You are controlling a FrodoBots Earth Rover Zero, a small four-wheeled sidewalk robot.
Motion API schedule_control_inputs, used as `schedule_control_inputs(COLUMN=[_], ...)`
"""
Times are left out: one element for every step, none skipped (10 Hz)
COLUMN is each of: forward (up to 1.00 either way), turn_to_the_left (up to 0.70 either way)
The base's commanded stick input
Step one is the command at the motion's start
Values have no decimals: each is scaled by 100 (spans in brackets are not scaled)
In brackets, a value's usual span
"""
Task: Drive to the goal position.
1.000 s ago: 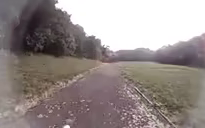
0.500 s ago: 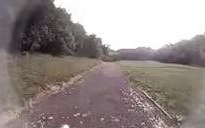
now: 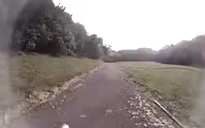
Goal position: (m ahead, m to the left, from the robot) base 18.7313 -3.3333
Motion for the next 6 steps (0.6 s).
schedule_control_inputs(forward=[85, 85, 85, 85, 85, 85], turn_to_the_left=[0, 0, 0, 0, 0, 0])
